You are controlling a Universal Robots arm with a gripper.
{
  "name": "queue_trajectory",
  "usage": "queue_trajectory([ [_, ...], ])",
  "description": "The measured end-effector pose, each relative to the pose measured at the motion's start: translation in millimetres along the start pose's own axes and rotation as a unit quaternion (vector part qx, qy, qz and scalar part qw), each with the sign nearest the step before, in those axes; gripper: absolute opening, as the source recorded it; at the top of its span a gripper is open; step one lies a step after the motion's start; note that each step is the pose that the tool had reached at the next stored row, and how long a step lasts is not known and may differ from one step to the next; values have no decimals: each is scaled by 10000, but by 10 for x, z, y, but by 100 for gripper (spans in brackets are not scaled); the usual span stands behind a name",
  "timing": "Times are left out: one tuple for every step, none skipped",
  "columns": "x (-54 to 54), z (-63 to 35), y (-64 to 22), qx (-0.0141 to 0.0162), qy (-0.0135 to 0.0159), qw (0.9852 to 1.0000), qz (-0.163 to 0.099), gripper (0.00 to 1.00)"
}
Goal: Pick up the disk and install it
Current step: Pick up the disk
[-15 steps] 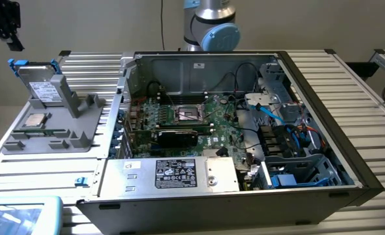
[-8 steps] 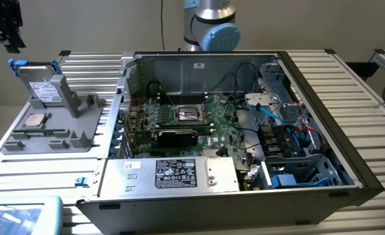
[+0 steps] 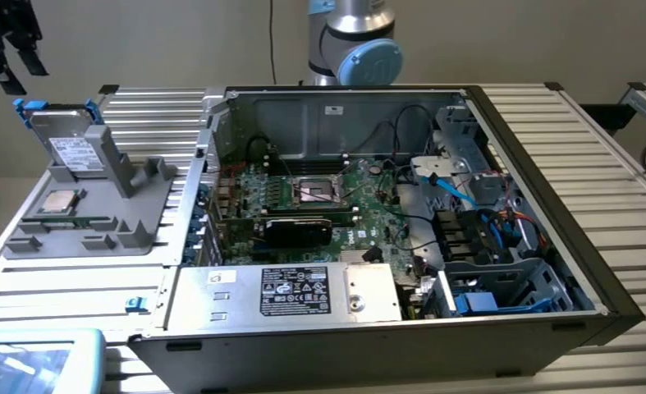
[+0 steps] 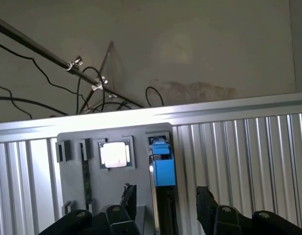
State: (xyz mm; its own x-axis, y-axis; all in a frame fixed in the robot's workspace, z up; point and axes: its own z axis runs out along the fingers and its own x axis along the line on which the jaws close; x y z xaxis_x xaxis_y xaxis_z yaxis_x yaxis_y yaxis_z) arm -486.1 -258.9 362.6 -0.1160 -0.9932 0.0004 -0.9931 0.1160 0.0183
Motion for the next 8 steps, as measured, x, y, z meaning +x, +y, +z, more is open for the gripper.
queue_trajectory([
  [1, 17, 13, -1, 1, 10000, -10, 60],
  [4, 37, 27, -1, 1, 10000, -20, 60],
  [6, 55, 40, -1, 1, 10000, -31, 60],
  [7, 73, 53, -1, 1, 10000, -41, 60],
  [8, 91, 60, 0, 1, 10000, -50, 60],
  [9, 109, 60, 0, 1, 10000, -57, 60],
  [9, 128, 60, 0, 1, 10000, -64, 60],
  [8, 145, 60, -1, 2, 10000, -73, 60],
])
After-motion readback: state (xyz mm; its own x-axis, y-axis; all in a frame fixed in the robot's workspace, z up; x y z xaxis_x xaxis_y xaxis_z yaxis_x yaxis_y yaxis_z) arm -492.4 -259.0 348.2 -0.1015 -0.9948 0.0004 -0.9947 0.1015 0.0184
